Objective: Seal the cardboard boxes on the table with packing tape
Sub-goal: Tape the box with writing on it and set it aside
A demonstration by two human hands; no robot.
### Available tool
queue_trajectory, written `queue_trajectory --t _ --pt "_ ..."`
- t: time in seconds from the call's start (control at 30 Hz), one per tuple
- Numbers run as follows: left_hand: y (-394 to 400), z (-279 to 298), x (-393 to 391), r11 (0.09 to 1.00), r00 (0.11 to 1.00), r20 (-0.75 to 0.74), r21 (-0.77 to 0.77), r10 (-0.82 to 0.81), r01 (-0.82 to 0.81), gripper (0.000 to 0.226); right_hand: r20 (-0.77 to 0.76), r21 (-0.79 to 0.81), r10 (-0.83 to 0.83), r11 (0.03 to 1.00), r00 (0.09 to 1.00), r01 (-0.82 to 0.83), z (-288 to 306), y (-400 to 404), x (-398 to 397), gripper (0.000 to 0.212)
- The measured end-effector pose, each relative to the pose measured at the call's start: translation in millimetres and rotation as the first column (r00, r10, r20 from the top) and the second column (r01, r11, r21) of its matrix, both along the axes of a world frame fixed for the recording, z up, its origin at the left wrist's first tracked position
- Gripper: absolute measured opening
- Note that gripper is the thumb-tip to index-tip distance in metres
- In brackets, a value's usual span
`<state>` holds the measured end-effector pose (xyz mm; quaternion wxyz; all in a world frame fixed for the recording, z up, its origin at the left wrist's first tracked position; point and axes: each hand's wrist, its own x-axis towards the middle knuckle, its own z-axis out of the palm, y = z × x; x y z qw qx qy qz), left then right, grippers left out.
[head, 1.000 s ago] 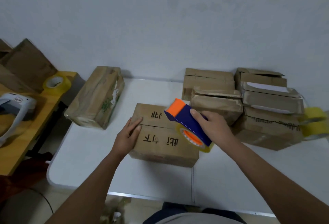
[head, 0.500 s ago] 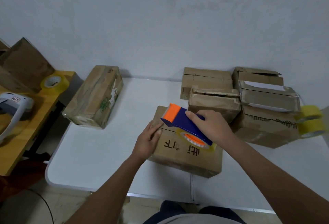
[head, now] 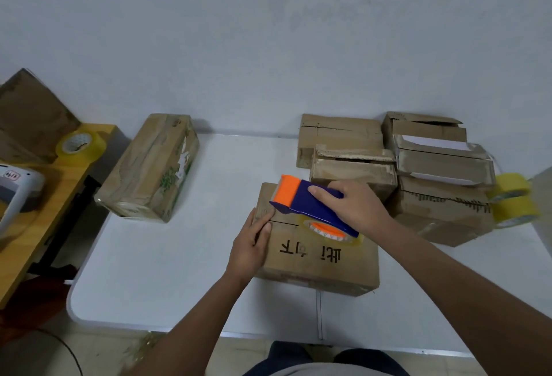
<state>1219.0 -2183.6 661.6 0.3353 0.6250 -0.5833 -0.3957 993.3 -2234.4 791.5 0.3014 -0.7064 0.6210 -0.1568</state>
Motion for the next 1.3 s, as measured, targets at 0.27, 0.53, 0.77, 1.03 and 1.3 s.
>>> queue_trajectory --t 0.27,0.53,0.77,1.03,1.3 --pt "-7.2 34.9 4.2 0.995 0.992 0.099 0.052 0.074 -0.080 0.027 -0.111 0.045 0.084 0.996 0.990 -0.079 -2.7 -1.0 4.7 0.057" --pt "-35.3 93.9 -2.9 0.773 0.692 -0.569 0.634 0.444 0.026 0.033 -0.104 0.043 0.078 0.996 0.992 -0.074 0.5 -0.2 1.5 0.056" --pt "-38.8 100.3 2.3 0.790 0.687 -0.601 0.610 0.408 0.064 0.026 -0.119 0.042 0.078 0.996 0.990 -0.074 -1.4 3.7 -0.5 0.074" --pt "-36.9 97.2 -5.1 0.840 0.793 -0.526 0.541 0.306 0.035 0.015 -0.131 0.058 0.099 0.994 0.986 -0.092 1.6 5.9 0.8 0.070" --pt "-35.0 89.1 -10.4 0.910 0.890 -0.375 0.402 0.261 -0.097 0.018 -0.118 0.080 0.132 0.989 0.984 -0.123 3.5 -2.6 2.4 0.056"
